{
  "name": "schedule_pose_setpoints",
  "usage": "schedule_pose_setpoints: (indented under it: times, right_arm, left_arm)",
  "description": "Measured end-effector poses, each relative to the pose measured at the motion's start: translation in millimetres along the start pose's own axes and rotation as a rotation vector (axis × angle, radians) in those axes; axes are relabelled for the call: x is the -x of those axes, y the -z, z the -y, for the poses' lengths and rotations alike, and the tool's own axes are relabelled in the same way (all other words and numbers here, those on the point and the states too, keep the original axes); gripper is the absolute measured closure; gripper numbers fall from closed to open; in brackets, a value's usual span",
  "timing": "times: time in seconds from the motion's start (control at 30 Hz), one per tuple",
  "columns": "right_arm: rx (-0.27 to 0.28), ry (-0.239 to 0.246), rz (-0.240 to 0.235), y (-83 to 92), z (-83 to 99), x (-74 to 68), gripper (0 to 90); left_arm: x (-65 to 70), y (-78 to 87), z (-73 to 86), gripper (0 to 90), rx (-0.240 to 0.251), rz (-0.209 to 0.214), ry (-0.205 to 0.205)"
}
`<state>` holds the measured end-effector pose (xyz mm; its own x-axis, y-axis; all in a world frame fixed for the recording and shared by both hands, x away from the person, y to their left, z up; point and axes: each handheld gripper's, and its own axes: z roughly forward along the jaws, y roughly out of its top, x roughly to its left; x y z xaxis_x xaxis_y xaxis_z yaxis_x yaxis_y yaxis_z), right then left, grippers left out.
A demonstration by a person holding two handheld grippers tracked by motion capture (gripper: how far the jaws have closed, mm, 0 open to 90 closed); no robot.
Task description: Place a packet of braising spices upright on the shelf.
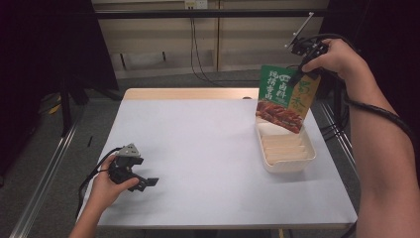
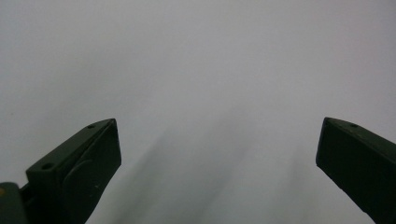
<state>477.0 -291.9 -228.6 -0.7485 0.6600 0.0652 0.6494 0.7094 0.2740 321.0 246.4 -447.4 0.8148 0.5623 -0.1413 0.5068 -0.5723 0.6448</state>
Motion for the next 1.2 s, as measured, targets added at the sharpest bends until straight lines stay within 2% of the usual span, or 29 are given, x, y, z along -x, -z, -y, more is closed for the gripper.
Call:
schedule_pose_setpoints:
  times: [0.7,0.83,0.93,1.0,1.17,1.2]
  right_arm:
    - [-0.025,-0.005,0.0,-7.5,4.5,1.9,90.0]
    - [-0.039,0.005,0.008,-11.7,5.7,2.1,90.0]
    - [-0.039,-0.008,0.0,-16.0,6.9,2.5,90.0]
    - [-0.054,-0.001,-0.002,-19.0,8.1,4.0,90.0]
    - [-0.066,-0.016,0.002,-24.9,9.9,5.1,89.2]
    - [-0.082,-0.021,0.01,-25.2,9.8,5.2,89.1]
  left_arm:
    - [0.4,0.5,0.1,0.0,-0.003,-0.001,-0.005]
    - [0.5,0.5,-0.3,0.0,-0.002,-0.002,-0.004]
    - [0.9,0.1,-0.7,0.0,-0.002,0.0,-0.007]
    - [1.3,-0.2,-0.6,0.0,-0.004,0.005,-0.005]
    - [1.0,0.4,-0.7,0.0,-0.003,0.0,-0.006]
    - [1.0,0.4,-0.7,0.0,-0.003,0.0,-0.006]
